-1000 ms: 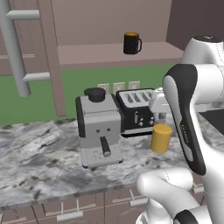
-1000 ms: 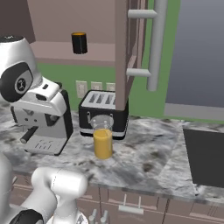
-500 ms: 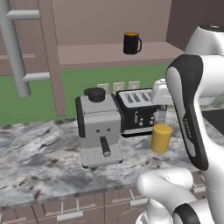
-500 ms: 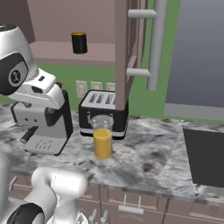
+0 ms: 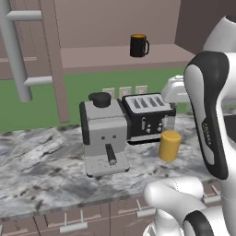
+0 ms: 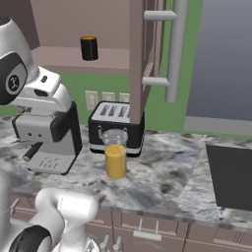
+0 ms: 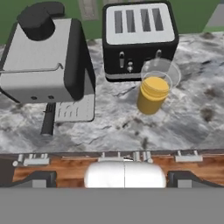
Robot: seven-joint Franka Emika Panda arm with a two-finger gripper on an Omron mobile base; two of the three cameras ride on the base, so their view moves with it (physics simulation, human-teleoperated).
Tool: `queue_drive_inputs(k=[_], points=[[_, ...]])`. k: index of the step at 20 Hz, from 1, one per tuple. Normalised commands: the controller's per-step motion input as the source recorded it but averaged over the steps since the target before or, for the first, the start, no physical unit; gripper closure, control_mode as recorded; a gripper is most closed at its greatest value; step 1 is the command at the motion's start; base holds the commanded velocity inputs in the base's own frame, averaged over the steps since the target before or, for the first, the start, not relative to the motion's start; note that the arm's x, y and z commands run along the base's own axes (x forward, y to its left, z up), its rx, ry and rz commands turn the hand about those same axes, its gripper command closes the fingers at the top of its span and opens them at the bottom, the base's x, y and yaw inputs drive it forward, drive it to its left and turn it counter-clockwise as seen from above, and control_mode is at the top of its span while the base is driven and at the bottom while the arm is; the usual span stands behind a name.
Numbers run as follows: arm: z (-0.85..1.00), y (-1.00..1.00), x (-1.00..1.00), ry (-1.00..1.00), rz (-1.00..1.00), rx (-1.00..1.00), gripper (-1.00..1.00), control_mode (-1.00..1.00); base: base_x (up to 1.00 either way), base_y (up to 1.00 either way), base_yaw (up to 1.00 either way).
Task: There is a tray on the dining counter. Grab the cup, mug, and pitcher and place them on the tray. The pitcher may be placed next to the tray if it cannot fit the tray.
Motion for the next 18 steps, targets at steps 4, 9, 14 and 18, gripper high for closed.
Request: queue_drive_inputs(k=[4, 9, 14, 18], points=[[0.24, 0.00, 0.00, -0.11, 0.11, -0.01, -1.00, -1.00, 0.00, 0.00, 0.00], [0.23, 0.00, 0.00, -0.09, 0.07, -0.02, -1.00, -1.00, 0.00, 0.00, 0.00], [0.14, 0.00, 0.00, -0.08, 0.05, -0.01, -1.00, -1.00, 0.00, 0.00, 0.00], [0.03, 0.00, 0.00, -0.09, 0.04, -0.02, -1.00, -1.00, 0.00, 0.00, 0.00]])
